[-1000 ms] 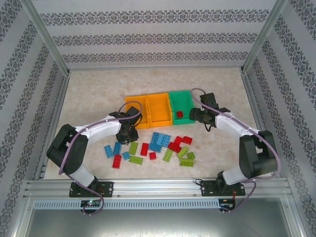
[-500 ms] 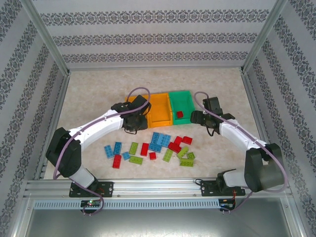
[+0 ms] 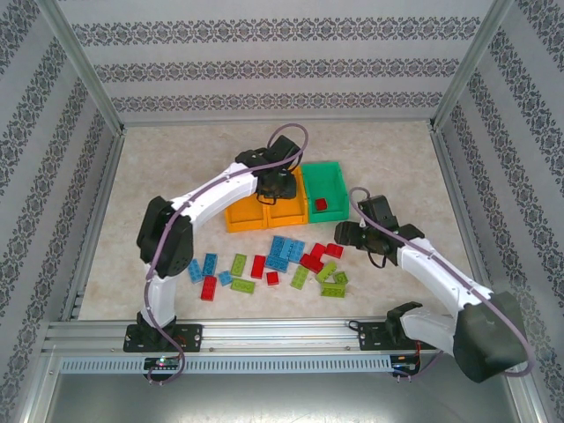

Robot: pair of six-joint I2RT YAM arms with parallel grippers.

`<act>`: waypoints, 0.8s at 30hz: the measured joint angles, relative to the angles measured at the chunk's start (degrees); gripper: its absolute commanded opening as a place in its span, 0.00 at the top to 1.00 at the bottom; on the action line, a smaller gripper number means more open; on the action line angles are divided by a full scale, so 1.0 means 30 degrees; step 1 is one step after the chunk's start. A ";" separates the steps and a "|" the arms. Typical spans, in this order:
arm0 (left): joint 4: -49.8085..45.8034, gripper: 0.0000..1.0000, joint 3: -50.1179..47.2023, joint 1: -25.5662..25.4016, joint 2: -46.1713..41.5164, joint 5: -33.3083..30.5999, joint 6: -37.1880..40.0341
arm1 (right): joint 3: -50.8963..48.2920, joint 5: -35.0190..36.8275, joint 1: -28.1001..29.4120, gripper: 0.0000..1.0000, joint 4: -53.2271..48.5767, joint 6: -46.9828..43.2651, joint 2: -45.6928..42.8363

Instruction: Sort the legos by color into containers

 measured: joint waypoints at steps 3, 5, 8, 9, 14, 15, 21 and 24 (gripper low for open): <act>-0.0357 0.58 0.0714 0.0138 0.1086 0.0087 0.0430 | -0.0750 -0.0189 0.0823 0.23 -0.0940 0.0816 -0.1464; -0.0554 0.54 0.0940 0.0255 0.1486 0.0095 0.0619 | -0.1304 -0.0255 0.1275 0.24 -0.1392 0.1355 -0.2441; -0.0605 0.48 0.1064 0.0342 0.1734 0.0160 0.0809 | -0.1909 -0.0510 0.1887 0.26 -0.1814 0.2259 -0.3694; -0.0612 0.46 0.1064 0.0342 0.1741 0.0197 0.0874 | -0.1996 -0.0707 0.2106 0.26 -0.1836 0.2572 -0.3978; -0.0561 0.37 0.1049 0.0364 0.1712 0.0408 0.1049 | -0.2018 -0.1355 0.3446 0.26 -0.1719 0.3242 -0.3840; -0.0452 0.35 0.0918 0.0364 0.1625 0.0452 0.1049 | -0.2018 -0.1457 0.3752 0.25 -0.1676 0.3242 -0.3585; 0.0284 0.24 -0.1341 0.0364 -0.0459 0.0452 0.1056 | -0.1676 -0.1537 0.5217 0.27 -0.1945 0.3111 -0.1698; 0.0852 0.22 -0.2739 0.0364 -0.2135 0.0415 0.1056 | -0.1443 -0.1515 0.5377 0.30 -0.1909 0.3249 -0.1078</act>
